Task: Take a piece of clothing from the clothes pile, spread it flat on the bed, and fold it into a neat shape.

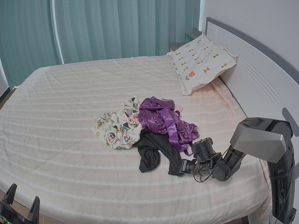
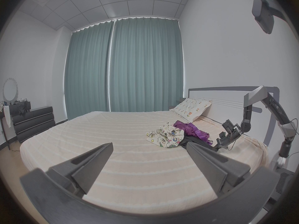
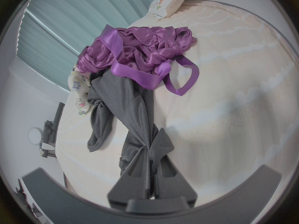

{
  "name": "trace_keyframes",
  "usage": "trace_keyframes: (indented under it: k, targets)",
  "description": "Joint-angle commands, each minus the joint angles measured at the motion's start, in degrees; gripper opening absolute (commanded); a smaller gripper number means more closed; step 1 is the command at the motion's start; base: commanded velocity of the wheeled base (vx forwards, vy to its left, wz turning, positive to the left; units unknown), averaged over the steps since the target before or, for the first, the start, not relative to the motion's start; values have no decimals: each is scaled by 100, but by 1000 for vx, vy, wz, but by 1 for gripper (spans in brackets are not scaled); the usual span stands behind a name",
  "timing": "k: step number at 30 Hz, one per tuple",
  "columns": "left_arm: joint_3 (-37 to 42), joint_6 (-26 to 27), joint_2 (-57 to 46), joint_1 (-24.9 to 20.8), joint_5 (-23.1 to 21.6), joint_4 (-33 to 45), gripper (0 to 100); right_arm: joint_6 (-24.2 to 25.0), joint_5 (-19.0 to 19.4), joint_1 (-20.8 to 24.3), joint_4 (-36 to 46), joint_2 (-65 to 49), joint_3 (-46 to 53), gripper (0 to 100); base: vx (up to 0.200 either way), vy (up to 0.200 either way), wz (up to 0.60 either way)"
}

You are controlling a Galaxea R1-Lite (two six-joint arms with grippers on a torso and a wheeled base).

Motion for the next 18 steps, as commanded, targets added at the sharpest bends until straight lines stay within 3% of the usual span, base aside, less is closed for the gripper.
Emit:
trace_keyframes:
  k: [1,11,18]
  targets:
    - [101,-4,-101,1,1,4,100,205,191,-95,-165,-625,497,0,0,0,0]
    - [101,-4,-101,1,1,4,100,416,823,-367,-1228,-1548,2273,0,0,0,0]
    - [101,31,-101,1,-26,-14,100,715,841,-464,-3891,-1521,4242,0,0,0,0]
